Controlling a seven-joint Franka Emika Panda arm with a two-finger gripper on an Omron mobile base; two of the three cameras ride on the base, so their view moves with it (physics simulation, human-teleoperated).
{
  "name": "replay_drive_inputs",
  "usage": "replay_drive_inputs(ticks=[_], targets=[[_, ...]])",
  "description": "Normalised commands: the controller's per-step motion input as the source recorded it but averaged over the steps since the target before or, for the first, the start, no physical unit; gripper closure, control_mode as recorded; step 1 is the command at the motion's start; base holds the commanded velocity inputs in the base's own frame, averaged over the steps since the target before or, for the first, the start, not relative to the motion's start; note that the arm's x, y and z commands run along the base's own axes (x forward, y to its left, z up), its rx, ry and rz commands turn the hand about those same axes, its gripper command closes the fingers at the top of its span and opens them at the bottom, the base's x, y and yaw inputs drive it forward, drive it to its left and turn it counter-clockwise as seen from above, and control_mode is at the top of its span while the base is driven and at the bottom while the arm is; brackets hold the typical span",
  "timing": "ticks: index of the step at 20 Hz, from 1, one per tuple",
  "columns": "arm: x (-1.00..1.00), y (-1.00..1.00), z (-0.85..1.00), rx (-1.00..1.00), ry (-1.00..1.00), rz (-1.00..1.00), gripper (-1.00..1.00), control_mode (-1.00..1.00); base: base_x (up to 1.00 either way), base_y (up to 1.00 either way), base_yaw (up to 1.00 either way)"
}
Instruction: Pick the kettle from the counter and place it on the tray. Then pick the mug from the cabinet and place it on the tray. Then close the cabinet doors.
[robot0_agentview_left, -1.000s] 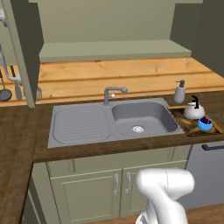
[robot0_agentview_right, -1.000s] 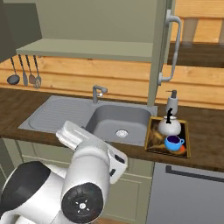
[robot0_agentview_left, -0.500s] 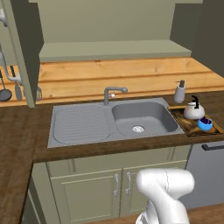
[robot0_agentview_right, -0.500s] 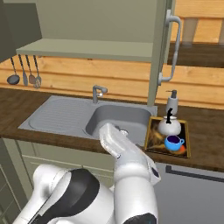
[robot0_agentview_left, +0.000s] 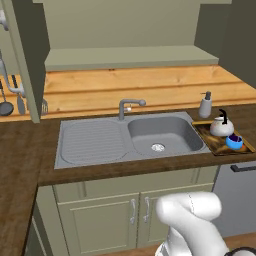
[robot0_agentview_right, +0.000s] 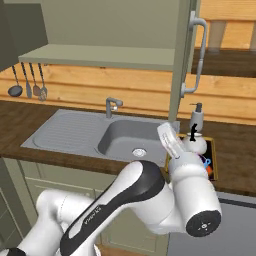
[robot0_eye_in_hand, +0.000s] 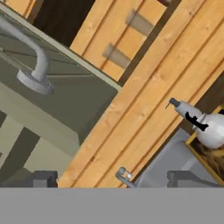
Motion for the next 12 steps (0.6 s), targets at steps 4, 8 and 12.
replay_drive_inputs(ticks=[4, 8, 12], targets=[[0.82, -0.33, 0.31, 0.08, 0.06, 0.00, -1.00, -1.00, 0.00, 0.00, 0.00], [0.64, -0.12, 0.34, 0.06, 0.03, 0.00, -1.00, -1.00, 0.00, 0.00, 0.00], [0.16, 0.00, 0.36, 0.00, 0.00, 0.03, -1.00, -1.00, 0.00, 0.00, 0.00]])
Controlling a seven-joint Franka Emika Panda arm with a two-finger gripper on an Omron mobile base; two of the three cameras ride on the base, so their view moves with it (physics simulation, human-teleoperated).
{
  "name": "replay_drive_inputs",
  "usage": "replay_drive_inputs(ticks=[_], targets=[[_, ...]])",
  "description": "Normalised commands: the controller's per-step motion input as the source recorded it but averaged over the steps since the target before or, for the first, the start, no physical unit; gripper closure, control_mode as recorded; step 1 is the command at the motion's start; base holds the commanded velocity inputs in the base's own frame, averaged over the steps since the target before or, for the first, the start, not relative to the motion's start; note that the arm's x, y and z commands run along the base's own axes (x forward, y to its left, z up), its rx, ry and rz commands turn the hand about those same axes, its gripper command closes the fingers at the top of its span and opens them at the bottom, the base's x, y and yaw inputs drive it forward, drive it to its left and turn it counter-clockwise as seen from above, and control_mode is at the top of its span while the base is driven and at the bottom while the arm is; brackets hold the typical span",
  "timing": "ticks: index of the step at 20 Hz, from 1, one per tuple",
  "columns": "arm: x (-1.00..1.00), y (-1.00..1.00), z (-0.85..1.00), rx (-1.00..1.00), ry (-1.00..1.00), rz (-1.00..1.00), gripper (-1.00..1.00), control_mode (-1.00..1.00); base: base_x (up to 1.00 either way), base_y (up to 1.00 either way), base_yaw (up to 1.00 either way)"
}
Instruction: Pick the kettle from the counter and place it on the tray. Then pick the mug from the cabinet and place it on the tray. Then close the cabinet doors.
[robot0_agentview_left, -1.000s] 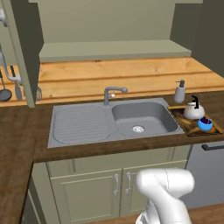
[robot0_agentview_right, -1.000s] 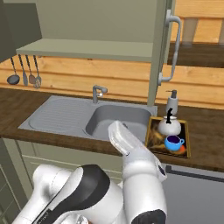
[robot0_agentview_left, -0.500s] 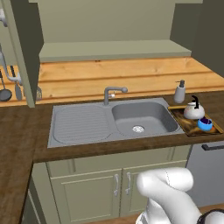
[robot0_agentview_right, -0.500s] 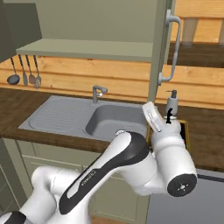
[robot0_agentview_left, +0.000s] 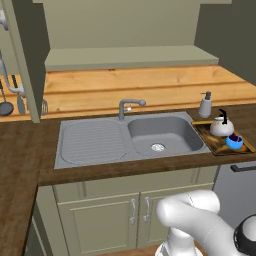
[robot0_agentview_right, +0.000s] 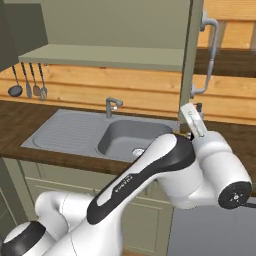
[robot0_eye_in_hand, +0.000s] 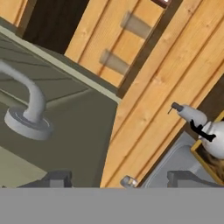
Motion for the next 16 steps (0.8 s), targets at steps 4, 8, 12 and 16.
replay_drive_inputs(ticks=[4, 8, 12, 16], targets=[[0.03, -0.15, 0.07, 0.02, -0.01, 0.06, -1.00, -1.00, 0.00, 0.00, 0.00], [0.44, -0.08, 0.06, 0.04, 0.00, 0.05, -1.00, -1.00, 0.00, 0.00, 0.00], [0.55, 0.36, 0.00, 0.03, 0.00, 0.11, -1.00, -1.00, 0.00, 0.00, 0.00], [0.24, 0.55, 0.00, 0.00, 0.00, 0.14, -1.00, -1.00, 0.00, 0.00, 0.00]])
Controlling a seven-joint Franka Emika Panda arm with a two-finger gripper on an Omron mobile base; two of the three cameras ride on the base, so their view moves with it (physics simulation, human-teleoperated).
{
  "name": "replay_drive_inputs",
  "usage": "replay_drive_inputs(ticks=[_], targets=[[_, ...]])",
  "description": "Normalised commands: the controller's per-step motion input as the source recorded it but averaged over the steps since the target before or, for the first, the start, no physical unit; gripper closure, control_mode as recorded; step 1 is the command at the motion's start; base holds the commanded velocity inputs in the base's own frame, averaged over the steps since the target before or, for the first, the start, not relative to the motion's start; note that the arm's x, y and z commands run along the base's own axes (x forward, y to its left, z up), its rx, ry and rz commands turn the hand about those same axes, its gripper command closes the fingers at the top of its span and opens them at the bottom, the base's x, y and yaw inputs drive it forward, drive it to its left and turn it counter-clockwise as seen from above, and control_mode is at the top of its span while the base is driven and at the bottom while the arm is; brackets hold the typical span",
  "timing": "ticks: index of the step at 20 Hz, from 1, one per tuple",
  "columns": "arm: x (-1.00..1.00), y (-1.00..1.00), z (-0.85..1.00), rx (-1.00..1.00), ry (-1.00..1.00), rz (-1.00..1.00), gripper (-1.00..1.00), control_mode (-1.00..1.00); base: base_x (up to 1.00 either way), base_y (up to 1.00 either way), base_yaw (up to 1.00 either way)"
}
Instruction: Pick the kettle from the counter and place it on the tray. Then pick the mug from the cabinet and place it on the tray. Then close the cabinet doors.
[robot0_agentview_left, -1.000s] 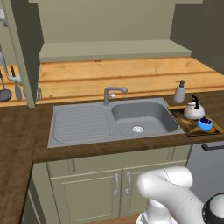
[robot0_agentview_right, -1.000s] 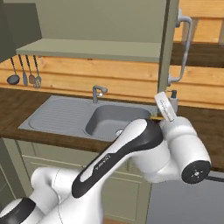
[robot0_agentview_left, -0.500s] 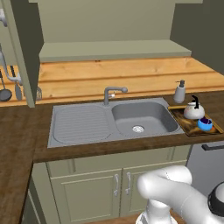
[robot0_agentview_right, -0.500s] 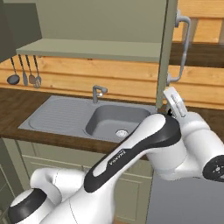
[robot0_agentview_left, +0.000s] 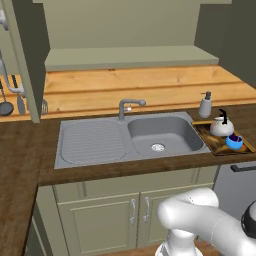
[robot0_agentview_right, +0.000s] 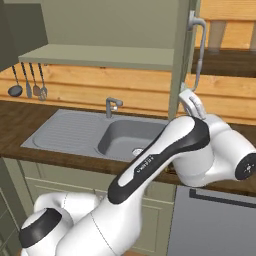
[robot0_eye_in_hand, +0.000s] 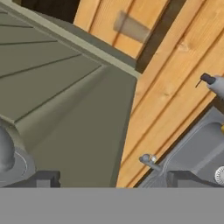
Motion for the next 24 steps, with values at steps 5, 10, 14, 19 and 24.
replay_drive_inputs(ticks=[5, 10, 14, 19, 24], targets=[[0.09, 0.77, 0.00, 0.00, 0.00, 0.13, -1.00, -1.00, 0.00, 0.00, 0.00], [0.35, 0.90, 0.00, 0.00, 0.00, 0.09, -1.00, -1.00, 0.00, 0.00, 0.00], [0.52, 0.99, 0.00, 0.00, 0.00, 0.01, -1.00, -1.00, 0.00, 0.00, 0.00], [0.68, 1.00, 0.00, 0.00, 0.01, 0.00, -1.00, -1.00, 0.00, 0.00, 0.00], [0.89, 0.86, 0.02, 0.00, 0.07, 0.00, -1.00, -1.00, 0.00, 0.00, 0.00]])
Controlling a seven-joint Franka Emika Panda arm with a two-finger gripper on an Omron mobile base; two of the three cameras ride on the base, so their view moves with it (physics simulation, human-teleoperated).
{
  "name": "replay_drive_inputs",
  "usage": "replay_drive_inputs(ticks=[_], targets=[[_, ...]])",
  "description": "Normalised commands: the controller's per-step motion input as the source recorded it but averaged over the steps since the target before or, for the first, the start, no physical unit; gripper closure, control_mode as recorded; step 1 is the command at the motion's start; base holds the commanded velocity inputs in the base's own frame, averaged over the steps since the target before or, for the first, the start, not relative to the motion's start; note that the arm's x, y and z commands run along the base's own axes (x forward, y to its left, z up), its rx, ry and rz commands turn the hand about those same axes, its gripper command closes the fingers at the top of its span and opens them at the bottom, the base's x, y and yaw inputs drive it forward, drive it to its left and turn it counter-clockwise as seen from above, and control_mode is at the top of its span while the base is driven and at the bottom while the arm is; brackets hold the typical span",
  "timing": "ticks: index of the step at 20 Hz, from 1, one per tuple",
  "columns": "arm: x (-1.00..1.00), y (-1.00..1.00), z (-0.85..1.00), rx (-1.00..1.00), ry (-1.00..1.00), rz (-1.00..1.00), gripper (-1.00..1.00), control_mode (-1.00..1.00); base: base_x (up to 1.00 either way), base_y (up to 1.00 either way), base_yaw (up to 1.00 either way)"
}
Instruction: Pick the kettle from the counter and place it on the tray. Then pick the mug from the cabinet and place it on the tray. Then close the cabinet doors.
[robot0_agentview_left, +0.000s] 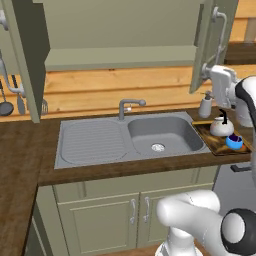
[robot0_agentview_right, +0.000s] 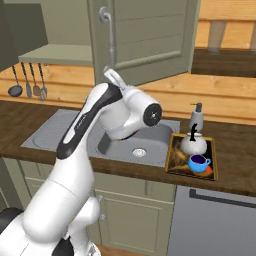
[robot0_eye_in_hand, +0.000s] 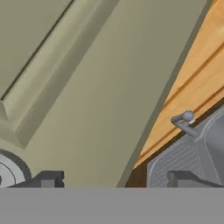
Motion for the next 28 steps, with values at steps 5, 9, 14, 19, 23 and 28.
replay_drive_inputs(ticks=[5, 9, 14, 19, 23, 28], targets=[[0.97, 0.72, 0.01, 0.00, 0.09, 0.00, -1.00, -1.00, 0.00, 0.00, 0.00], [1.00, 0.61, 0.05, 0.00, 0.11, -0.01, -1.00, -1.00, 0.00, 0.00, 0.00], [1.00, 0.44, 0.00, 0.00, 0.11, -0.02, -1.00, -1.00, 0.00, 0.00, 0.00], [1.00, 0.29, 0.00, 0.00, 0.08, -0.02, -1.00, -1.00, 0.00, 0.00, 0.00], [0.98, 0.27, -0.04, 0.00, 0.03, -0.05, -1.00, -1.00, 0.00, 0.00, 0.00], [0.93, 0.23, -0.18, 0.00, 0.00, -0.09, -1.00, -1.00, 0.00, 0.00, 0.00]])
